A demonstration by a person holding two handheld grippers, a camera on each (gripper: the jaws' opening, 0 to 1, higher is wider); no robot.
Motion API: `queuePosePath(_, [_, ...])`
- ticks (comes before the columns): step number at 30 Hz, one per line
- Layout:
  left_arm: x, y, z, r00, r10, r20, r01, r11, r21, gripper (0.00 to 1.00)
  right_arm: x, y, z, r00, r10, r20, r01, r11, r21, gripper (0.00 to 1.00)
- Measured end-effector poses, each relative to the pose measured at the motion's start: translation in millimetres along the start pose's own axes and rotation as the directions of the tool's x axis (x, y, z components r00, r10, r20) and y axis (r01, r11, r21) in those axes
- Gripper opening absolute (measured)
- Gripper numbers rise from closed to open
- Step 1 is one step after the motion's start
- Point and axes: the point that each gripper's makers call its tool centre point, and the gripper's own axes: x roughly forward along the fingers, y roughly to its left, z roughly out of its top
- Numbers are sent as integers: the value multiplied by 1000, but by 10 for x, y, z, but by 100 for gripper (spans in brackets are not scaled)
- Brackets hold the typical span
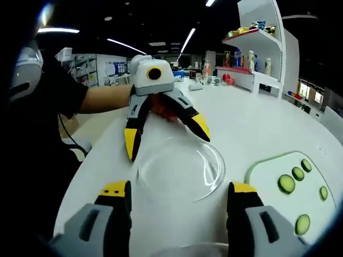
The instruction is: Open the petri dish lid, add cucumber slices into the petri dish, and close the lid
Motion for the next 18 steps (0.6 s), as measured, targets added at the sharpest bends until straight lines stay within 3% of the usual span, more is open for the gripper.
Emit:
queuePosePath(4, [42,-15,-48,1000,-9,-29,9,1000,22,69,9,-5,16,1000,-6,5,6,1000,1,63])
queuePosePath(18, [47,33,-34,1000,-13,-19,14,1000,16,60,17,-42,26,1000,-8,15,8,1000,-6,57])
